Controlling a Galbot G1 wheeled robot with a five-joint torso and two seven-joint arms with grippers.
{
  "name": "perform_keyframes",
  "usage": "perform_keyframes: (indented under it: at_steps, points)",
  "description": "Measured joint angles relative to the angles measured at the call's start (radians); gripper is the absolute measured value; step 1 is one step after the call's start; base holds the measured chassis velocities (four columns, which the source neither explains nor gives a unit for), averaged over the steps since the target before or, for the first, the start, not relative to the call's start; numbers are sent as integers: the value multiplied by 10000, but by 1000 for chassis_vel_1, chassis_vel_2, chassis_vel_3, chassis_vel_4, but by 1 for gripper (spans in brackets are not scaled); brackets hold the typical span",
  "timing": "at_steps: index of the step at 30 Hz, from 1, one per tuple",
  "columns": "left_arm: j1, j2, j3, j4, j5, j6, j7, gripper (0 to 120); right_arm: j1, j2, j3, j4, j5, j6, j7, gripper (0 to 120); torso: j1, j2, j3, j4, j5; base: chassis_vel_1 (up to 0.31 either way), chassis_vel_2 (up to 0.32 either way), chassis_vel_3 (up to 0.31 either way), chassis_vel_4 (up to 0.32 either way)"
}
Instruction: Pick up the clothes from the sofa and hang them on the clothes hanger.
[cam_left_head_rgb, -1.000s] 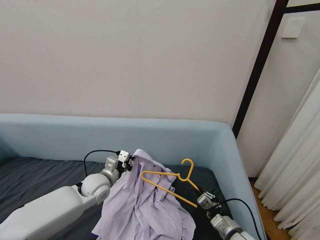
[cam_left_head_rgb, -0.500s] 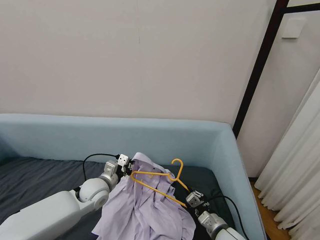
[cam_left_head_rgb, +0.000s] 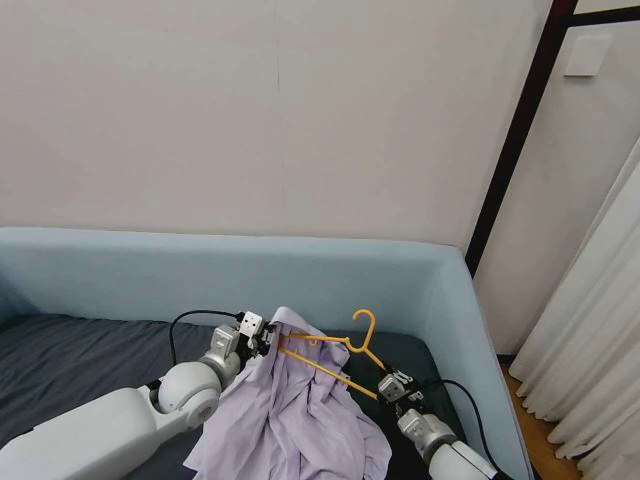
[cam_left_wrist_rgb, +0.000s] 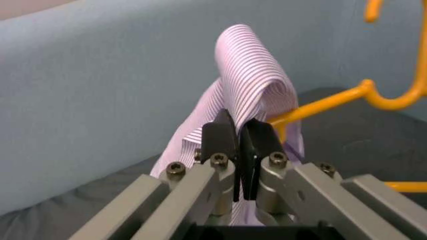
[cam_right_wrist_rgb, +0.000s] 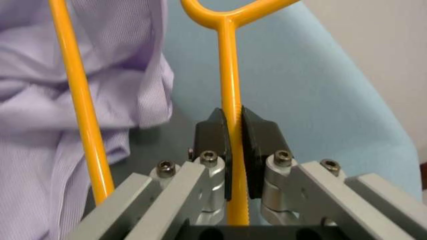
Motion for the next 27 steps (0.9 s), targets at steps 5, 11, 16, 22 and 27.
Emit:
perform_keyframes:
  at_steps: [5,11,16,22,27]
  points:
    - [-558,-337,200,108,-196,150,-152,0,738,301,-480,-55,-198,-275,192,4,1,0,0,1,-1,0,0,0,0]
    - [-829,-418,238,-47,-361,254,-270,0,1234,466,-694,-294,-199,-553,319,4,1,-1,0,0,0,0,0,0,0]
    - [-838,-404,245,-306,-381,305,-377,0,1643,448,-940,-760,-360,-676,318,4,1,-1,0,0,0,0,0,0,0]
    - [-882,-479,299,-206,-327,306,-377,0,1786,537,-1210,-739,-595,-673,299,4,1,-1,0,1,0,0,0,0,0]
    - [-1351,-789,645,230,-331,306,-350,0,2013,653,-1560,-627,-991,-650,191,4,0,-1,0,2,-1,0,0,0,0]
